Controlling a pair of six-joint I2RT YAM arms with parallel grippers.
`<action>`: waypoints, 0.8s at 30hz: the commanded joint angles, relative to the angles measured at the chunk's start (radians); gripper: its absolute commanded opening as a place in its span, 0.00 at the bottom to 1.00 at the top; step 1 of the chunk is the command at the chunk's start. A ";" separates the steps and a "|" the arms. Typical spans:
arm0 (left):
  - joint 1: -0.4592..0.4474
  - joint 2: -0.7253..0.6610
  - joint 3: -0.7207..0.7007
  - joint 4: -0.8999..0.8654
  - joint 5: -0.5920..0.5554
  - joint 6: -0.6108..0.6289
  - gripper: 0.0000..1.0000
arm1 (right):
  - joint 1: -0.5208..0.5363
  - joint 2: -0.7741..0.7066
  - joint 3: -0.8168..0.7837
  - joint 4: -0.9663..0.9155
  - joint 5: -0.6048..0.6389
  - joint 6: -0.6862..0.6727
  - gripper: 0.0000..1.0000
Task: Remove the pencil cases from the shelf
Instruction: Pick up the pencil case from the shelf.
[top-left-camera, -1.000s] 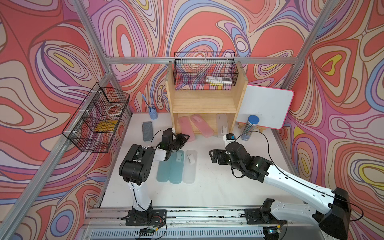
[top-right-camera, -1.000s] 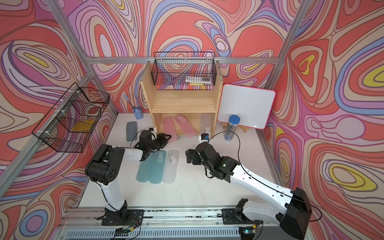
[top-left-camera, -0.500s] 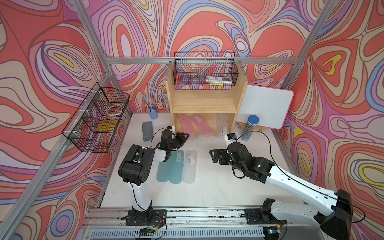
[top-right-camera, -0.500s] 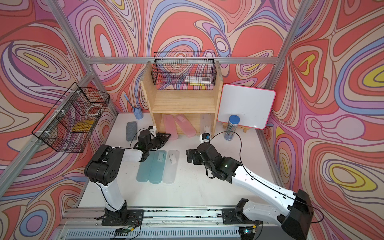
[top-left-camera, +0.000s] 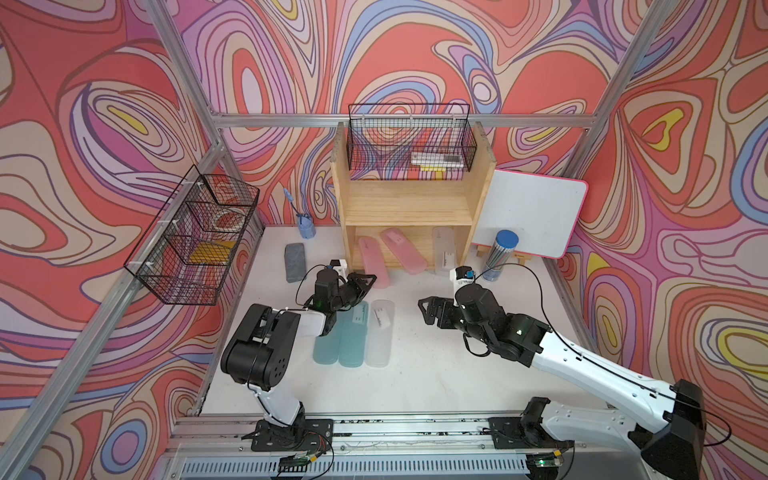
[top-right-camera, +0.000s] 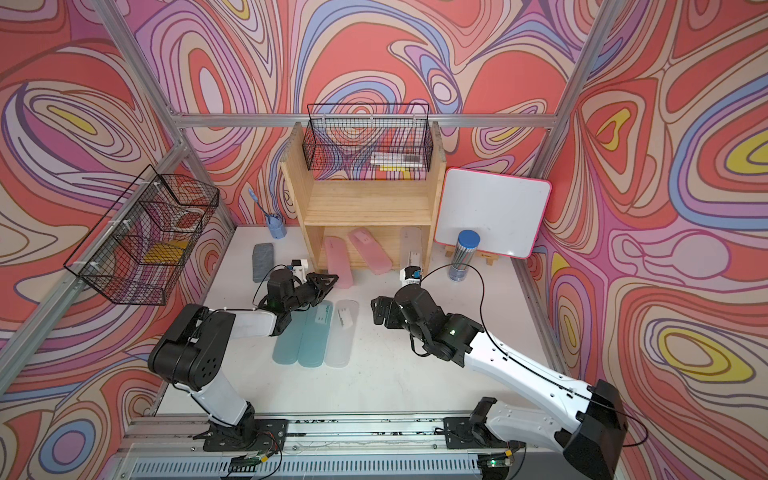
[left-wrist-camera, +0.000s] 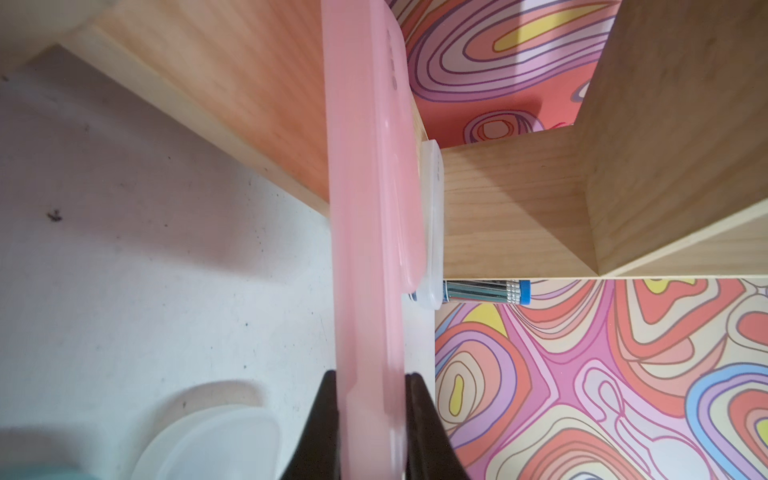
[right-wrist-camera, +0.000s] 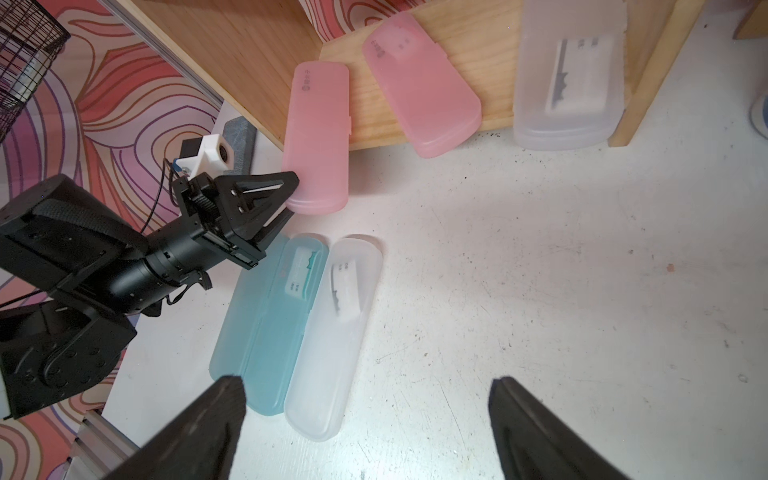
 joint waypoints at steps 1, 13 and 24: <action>-0.007 -0.102 -0.033 -0.010 0.063 -0.004 0.08 | -0.012 0.023 0.000 0.060 -0.074 0.045 0.94; -0.007 -0.527 -0.212 -0.185 0.239 -0.041 0.05 | -0.205 0.094 -0.079 0.413 -0.523 0.239 0.91; -0.007 -0.665 -0.289 0.039 0.407 -0.246 0.03 | -0.215 0.253 -0.044 0.692 -0.745 0.386 0.82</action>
